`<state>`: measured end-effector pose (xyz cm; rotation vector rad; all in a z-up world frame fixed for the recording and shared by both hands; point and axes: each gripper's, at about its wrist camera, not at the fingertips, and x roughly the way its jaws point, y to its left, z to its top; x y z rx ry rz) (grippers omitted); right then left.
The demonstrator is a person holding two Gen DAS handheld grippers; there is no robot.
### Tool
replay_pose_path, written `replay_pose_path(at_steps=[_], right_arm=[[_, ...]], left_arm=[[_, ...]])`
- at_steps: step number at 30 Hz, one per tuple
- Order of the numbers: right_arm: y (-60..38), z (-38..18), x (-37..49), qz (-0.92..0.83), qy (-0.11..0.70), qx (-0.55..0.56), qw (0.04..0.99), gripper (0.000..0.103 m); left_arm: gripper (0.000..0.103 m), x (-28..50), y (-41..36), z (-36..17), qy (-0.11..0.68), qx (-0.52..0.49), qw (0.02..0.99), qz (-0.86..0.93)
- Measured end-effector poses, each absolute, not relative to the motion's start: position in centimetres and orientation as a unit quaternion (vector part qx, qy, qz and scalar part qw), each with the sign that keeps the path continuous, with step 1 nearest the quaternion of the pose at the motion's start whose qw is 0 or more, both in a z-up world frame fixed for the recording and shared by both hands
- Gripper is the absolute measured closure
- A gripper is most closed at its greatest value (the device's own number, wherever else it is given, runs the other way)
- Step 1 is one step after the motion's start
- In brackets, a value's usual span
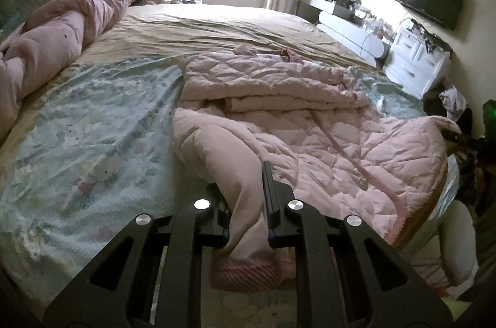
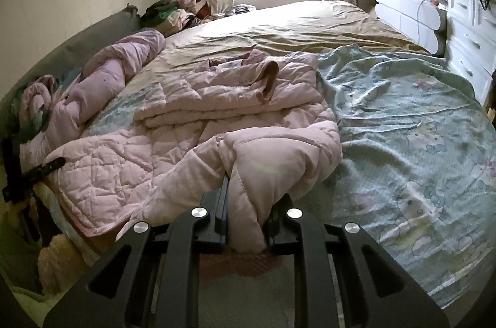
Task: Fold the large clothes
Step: 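Lift the held hem with both tools toward the coat collar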
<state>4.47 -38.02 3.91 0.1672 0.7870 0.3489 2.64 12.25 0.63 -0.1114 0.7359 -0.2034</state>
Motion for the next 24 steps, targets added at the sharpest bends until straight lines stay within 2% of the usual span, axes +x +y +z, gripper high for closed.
replay_pose_path(at_steps=[24], right_arm=[[-38.3,8.2,9.8,0.137,0.311,0.103,0.935,0.087]], left_arm=[[0.094,7.7,13.2,5.1,0.318,-0.06,0.942,-0.084]])
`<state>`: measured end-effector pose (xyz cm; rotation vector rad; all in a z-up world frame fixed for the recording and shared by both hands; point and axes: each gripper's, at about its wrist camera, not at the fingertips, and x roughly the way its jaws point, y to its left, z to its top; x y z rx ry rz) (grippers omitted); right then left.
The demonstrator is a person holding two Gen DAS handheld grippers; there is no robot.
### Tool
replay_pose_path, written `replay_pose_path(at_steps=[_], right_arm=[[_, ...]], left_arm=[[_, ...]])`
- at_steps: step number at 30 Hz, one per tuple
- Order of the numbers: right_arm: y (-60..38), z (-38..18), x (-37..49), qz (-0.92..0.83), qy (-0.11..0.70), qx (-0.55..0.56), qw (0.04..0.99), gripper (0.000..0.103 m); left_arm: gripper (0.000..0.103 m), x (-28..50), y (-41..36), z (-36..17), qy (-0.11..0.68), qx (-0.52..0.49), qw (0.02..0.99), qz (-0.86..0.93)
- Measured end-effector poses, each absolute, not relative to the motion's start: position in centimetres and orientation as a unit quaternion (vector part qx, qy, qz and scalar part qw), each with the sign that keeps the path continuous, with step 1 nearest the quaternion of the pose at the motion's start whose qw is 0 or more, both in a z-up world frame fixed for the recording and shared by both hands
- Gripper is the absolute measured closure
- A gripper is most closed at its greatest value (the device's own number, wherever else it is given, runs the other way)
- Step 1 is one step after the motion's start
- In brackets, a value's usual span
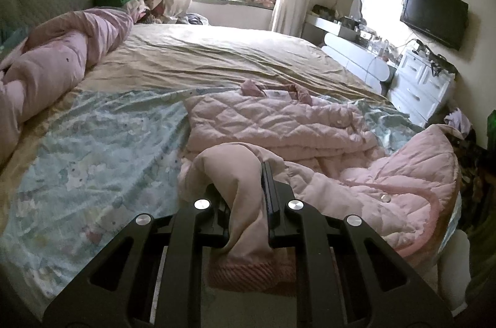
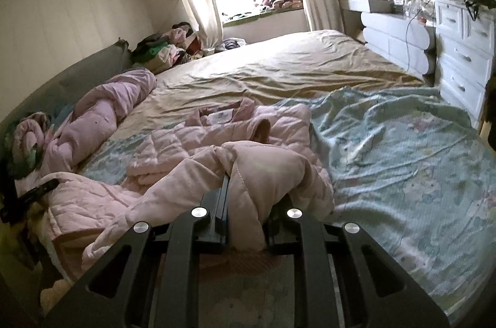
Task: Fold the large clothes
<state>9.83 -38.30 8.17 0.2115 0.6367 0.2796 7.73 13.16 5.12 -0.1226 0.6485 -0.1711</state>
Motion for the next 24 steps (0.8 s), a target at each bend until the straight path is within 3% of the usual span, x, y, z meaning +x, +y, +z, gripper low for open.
replay_pose_path(at_steps=[24], right_arm=[[-39.5,9.5,15.5,0.117,0.281,0.115,0.945,0.087]], left_arm=[[0.094,13.4,12.3,8.1,0.3,-0.028,0.953,-0.045]])
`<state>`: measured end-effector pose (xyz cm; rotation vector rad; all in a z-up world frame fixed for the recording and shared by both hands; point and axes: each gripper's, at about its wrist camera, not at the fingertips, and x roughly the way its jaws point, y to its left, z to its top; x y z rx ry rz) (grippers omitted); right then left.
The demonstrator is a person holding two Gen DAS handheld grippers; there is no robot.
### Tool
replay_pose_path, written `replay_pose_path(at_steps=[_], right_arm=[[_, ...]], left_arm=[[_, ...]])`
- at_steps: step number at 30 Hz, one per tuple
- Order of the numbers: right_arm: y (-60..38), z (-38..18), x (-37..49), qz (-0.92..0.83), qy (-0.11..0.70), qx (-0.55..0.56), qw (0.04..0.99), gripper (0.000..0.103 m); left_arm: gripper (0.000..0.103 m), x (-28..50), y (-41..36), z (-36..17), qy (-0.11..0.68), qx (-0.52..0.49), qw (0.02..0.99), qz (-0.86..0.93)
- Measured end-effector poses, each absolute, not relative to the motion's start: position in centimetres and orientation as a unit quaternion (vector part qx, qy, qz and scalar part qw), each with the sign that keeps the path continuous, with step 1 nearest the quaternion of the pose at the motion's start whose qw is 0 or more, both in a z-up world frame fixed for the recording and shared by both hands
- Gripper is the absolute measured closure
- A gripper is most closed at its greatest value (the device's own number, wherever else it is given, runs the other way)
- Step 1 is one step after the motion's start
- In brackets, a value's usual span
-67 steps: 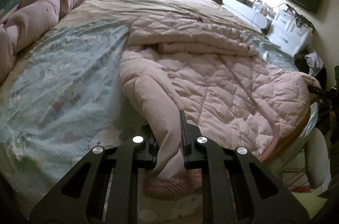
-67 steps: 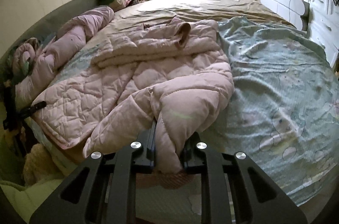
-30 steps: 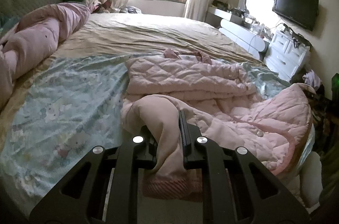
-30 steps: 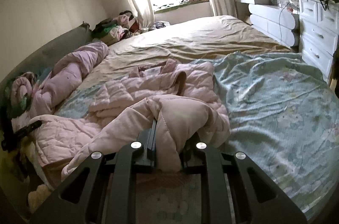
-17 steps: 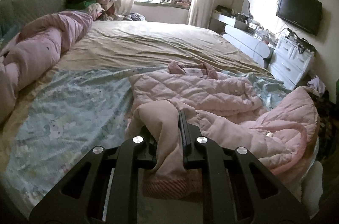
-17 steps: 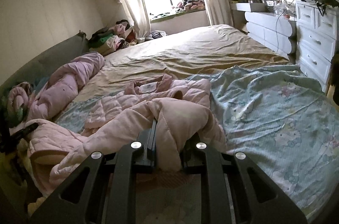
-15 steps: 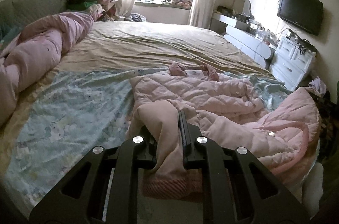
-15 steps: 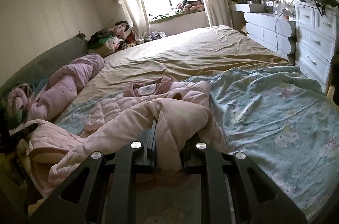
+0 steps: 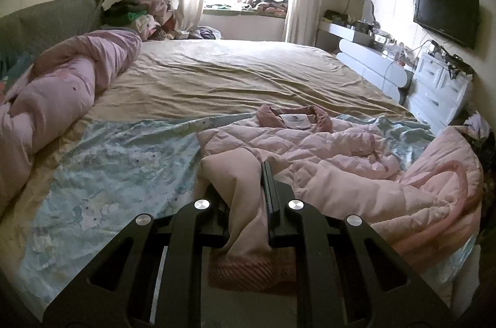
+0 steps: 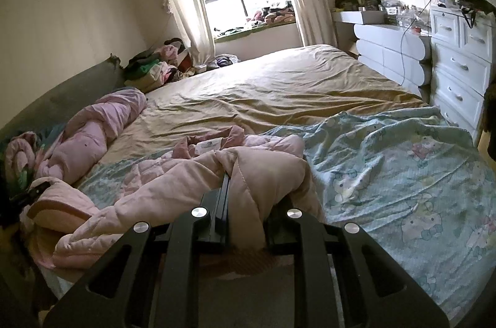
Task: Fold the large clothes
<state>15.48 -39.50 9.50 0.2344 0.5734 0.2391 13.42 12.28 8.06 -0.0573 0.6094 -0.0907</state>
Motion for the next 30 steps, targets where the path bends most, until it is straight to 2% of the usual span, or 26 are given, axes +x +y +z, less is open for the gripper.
replay_pose_path(at_steps=[15,30], right_arm=[[-39.2,9.4,21.0,0.089,0.29,0.107,0.947,0.087],[-38.6,7.8,28.6,0.065,0.34,0.101,0.933,0.087]], left_arm=[[0.094,18.1,12.5,7.6,0.305,-0.011,0.952,-0.024],[0.093,24.0,12.6,6.0,0.333,0.008,0.943,-0.006]])
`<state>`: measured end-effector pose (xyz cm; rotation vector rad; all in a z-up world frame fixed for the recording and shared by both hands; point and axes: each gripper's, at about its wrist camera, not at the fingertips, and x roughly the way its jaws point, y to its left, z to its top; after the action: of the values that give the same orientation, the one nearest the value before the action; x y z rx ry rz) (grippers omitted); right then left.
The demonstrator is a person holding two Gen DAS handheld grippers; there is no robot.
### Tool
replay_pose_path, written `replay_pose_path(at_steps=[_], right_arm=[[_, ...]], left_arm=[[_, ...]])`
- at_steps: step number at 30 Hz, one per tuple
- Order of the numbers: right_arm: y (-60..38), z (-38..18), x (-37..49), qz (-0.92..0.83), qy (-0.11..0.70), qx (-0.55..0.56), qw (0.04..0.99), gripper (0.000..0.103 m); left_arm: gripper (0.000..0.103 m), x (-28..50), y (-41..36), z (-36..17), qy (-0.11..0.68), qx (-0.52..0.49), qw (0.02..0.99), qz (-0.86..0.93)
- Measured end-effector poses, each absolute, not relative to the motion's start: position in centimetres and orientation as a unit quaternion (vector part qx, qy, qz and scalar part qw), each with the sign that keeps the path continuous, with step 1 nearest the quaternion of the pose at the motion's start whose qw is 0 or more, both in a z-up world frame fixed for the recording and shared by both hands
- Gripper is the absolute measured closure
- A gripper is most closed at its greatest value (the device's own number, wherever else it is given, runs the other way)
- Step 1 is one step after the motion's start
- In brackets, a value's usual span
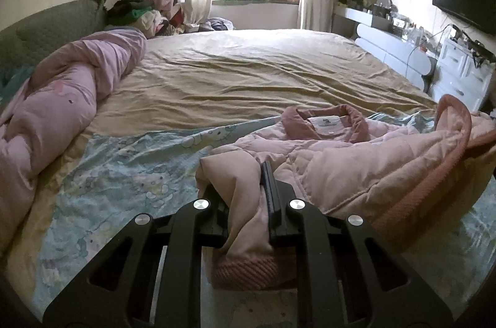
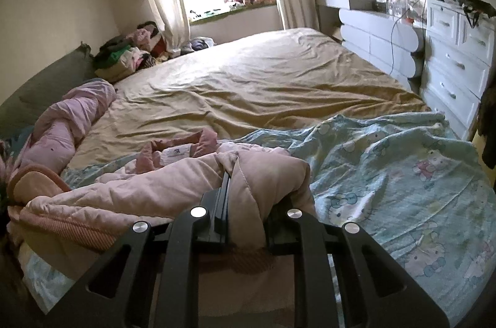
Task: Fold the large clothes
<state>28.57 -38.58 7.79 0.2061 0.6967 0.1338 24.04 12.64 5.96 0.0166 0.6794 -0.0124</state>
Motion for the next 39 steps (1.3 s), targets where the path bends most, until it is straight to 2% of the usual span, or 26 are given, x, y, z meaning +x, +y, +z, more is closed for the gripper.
replay_pose_path(at_steps=[8,13,16,19,20,21,23,28,31,33,37,38,39], right_arm=[[-37.8,5.9,33.8,0.053,0.383,0.101,0.917,0.086],[-38.5,4.0,36.9,0.052,0.413,0.142,0.898,0.083],[-39.4,3.3,38.0,0.064,0.423,0.199,0.882,0.072],[-40.4,3.6,37.9,0.074,0.407,0.258,0.873,0.056],[-40.2,4.2,37.4,0.069,0.395,0.252,0.881,0.048],[-39.9,4.8,36.9,0.061,0.384,0.235,0.891,0.032],[-38.9,6.3,35.2,0.043,0.345,0.184,0.919,0.02],[-35.1,5.4,32.4,0.085,0.352,0.108,0.926,0.02],[-31.7,2.8,31.4,0.105,0.385,0.055,0.916,0.02],[-29.6,0.7,31.5,0.106,0.414,0.028,0.904,0.021],[-28.3,-2.7,32.6,0.093,0.442,0.028,0.892,0.019],[-28.5,-3.0,32.8,0.092,0.439,0.037,0.893,0.019],[-28.6,-3.1,33.0,0.09,0.437,0.043,0.894,0.019]], left_arm=[[0.092,28.7,13.2,3.3,0.369,0.002,0.929,0.006],[0.092,31.1,13.2,1.8,0.39,-0.008,0.921,0.008],[0.091,32.0,13.4,0.9,0.401,-0.016,0.916,0.006],[0.09,32.4,13.9,0.4,0.405,-0.032,0.914,0.001],[0.089,32.4,14.0,0.3,0.404,-0.033,0.914,-0.002],[0.089,32.5,14.1,0.2,0.403,-0.034,0.915,-0.004],[0.088,32.5,14.4,0.3,0.401,-0.043,0.915,-0.009],[0.084,32.5,14.7,0.7,0.394,-0.062,0.917,-0.024],[0.076,32.3,14.8,1.5,0.384,-0.077,0.919,-0.031],[0.067,32.3,14.7,2.1,0.38,-0.08,0.921,-0.036],[0.06,31.9,14.8,3.5,0.375,-0.106,0.92,-0.052],[0.055,31.8,14.7,3.8,0.373,-0.107,0.92,-0.056],[0.044,31.7,14.7,4.1,0.368,-0.107,0.922,-0.06]])
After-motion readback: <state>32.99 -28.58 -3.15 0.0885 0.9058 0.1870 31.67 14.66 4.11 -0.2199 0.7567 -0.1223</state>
